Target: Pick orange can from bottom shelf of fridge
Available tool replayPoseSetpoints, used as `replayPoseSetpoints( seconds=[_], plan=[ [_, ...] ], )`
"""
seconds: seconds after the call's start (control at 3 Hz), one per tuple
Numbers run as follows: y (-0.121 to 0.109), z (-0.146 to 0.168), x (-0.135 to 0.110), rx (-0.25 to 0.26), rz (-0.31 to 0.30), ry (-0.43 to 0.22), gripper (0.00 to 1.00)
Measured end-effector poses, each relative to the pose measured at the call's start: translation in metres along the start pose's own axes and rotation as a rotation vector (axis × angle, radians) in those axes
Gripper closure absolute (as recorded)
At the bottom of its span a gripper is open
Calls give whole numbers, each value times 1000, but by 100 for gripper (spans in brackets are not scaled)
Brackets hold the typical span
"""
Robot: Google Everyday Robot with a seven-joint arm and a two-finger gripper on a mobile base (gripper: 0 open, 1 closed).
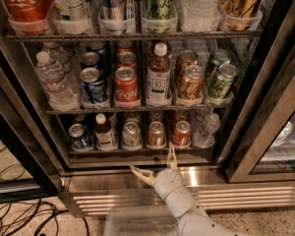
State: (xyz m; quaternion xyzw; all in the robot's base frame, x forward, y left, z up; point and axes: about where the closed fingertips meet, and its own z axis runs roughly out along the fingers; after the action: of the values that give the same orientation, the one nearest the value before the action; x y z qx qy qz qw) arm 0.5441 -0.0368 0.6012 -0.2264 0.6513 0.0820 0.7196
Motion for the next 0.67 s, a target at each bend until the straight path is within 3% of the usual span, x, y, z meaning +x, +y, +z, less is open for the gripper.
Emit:
replayPoseSetpoints(
  seconds=[0.67],
  plan=[
    [-15,8,-4,63,-55,-55,24]
  ],
)
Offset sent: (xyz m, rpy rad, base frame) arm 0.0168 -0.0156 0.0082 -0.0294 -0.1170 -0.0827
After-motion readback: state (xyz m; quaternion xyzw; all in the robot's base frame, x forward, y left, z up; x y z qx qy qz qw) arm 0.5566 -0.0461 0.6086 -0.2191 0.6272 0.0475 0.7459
